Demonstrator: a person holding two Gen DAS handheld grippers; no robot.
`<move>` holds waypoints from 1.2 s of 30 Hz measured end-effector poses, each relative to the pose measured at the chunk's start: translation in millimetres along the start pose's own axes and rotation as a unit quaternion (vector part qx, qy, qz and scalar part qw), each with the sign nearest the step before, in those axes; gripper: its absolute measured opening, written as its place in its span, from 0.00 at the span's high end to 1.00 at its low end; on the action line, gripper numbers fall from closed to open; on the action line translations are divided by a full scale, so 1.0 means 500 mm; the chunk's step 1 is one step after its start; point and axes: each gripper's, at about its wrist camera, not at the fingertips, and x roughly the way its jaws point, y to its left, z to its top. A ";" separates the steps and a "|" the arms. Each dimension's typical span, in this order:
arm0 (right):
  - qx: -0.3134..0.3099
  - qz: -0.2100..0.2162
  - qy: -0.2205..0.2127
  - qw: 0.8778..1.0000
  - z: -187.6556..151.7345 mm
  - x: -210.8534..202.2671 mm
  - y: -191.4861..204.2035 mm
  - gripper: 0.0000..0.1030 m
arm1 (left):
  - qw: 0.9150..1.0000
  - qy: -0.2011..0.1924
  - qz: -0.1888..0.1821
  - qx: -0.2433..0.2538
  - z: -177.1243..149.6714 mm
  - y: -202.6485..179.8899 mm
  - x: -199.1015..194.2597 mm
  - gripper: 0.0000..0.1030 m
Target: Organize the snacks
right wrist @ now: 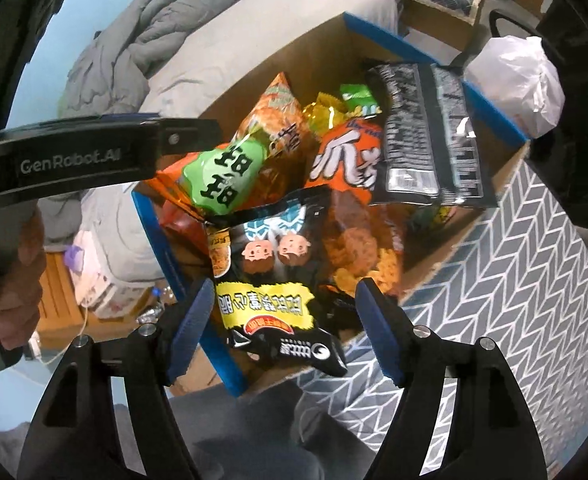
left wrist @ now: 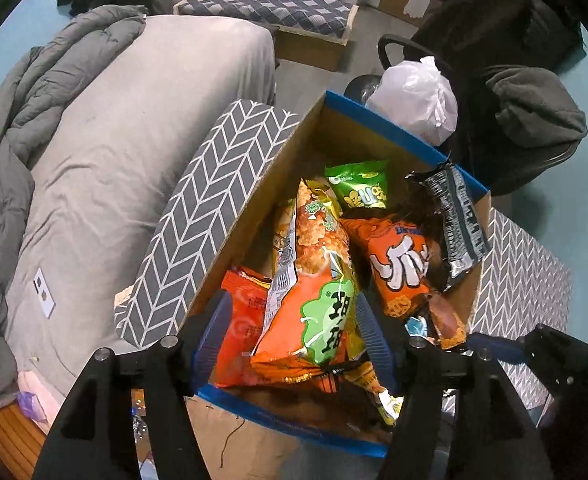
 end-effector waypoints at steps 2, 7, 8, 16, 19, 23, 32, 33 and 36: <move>0.006 -0.005 -0.007 1.000 -0.003 -0.013 -0.010 0.28 | 1.000 -0.005 -0.002 0.001 -0.005 -0.003 -0.017 0.37; 0.021 -0.021 -0.032 0.999 -0.007 -0.061 -0.036 0.28 | 1.000 -0.019 -0.002 0.005 -0.018 -0.020 -0.057 0.36; 0.024 -0.024 -0.036 0.999 -0.002 -0.067 -0.035 0.28 | 1.000 -0.023 -0.004 0.005 -0.021 -0.025 -0.069 0.35; 0.048 -0.050 -0.079 0.994 0.018 -0.148 -0.057 0.28 | 0.999 -0.050 -0.008 0.021 -0.033 -0.057 -0.135 0.30; 0.057 -0.059 -0.099 0.992 0.024 -0.182 -0.066 0.25 | 0.998 -0.057 -0.017 0.017 -0.033 -0.068 -0.156 0.29; 0.062 -0.078 -0.124 0.987 0.024 -0.222 -0.071 0.23 | 0.997 -0.074 -0.026 0.018 -0.030 -0.086 -0.189 0.24; 0.081 -0.105 -0.158 0.979 0.013 -0.288 -0.078 0.22 | 0.993 -0.113 -0.029 0.025 -0.031 -0.112 -0.247 0.19; 0.082 -0.108 -0.161 0.978 0.012 -0.295 -0.079 0.22 | 0.993 -0.116 -0.029 0.025 -0.032 -0.113 -0.250 0.16; 0.085 -0.113 -0.166 0.976 0.008 -0.304 -0.081 0.21 | 0.991 -0.125 -0.026 0.025 -0.038 -0.120 -0.261 0.17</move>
